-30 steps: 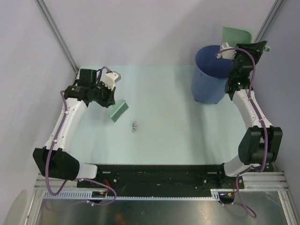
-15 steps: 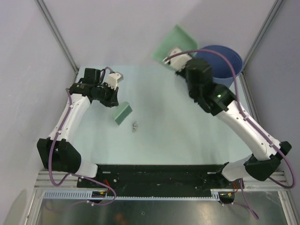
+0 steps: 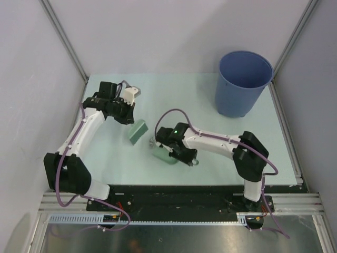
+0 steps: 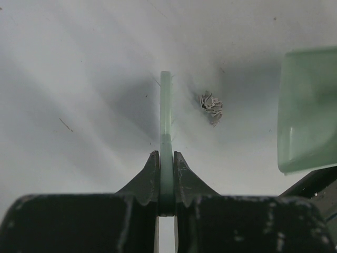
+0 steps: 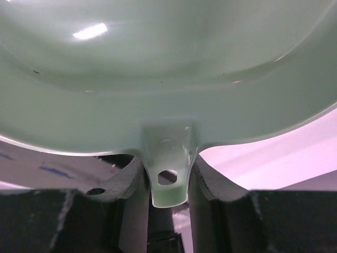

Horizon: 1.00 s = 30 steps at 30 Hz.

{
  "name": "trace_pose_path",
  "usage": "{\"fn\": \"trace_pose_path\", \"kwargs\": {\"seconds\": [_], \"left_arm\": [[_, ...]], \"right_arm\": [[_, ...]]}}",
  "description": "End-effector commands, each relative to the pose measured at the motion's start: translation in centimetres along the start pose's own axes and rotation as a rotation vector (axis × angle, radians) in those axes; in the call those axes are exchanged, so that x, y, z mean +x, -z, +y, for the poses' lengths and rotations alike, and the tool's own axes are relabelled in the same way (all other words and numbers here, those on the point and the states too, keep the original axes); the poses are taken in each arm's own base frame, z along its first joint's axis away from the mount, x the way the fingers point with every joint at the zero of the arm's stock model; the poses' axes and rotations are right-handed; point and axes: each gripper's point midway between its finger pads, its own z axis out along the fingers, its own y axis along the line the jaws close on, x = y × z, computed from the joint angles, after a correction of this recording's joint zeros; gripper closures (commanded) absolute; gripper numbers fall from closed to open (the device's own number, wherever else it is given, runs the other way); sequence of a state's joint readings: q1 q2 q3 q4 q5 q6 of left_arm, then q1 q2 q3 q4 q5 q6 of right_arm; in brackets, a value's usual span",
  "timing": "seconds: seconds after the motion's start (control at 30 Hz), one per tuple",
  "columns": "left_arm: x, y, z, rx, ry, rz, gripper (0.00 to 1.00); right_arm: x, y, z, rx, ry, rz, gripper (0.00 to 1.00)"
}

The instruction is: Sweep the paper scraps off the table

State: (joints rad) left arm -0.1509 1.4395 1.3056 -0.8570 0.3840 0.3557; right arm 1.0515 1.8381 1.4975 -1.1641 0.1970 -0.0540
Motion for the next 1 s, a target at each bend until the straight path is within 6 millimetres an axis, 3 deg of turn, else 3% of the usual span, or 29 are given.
{"fn": "trace_pose_path", "kwargs": {"seconds": [0.0,0.27,0.37,0.5,0.57,0.7,0.8,0.97], "left_arm": [[0.0,-0.4,-0.2,-0.010,-0.004,-0.013,1.00],[1.7,-2.2,-3.0,0.108,-0.014,0.032,1.00],[1.7,-2.5,-5.1,0.190,-0.029,0.029,1.00],[1.0,-0.5,-10.4,0.408,-0.114,-0.022,1.00],[0.5,1.8,-12.9,0.522,-0.152,-0.056,1.00],[-1.3,4.1,-10.9,0.403,-0.150,-0.108,1.00],[-3.0,5.4,-8.6,0.297,-0.134,-0.149,1.00],[-4.2,6.6,-7.5,0.234,-0.142,-0.186,1.00]], "right_arm": [[3.0,-0.9,3.9,-0.134,-0.045,0.165,1.00],[3.1,-5.1,3.9,-0.108,-0.023,0.275,1.00],[2.3,-6.5,3.5,-0.093,-0.040,0.280,1.00],[-1.2,-6.9,3.3,-0.077,-0.074,0.174,1.00],[-2.3,-6.4,3.3,-0.092,-0.098,0.117,1.00],[-3.9,-5.3,3.6,-0.109,-0.103,-0.009,1.00],[-3.6,-5.0,4.5,-0.140,-0.075,-0.036,1.00],[-2.9,-5.0,5.0,-0.143,-0.068,-0.028,1.00]]}}
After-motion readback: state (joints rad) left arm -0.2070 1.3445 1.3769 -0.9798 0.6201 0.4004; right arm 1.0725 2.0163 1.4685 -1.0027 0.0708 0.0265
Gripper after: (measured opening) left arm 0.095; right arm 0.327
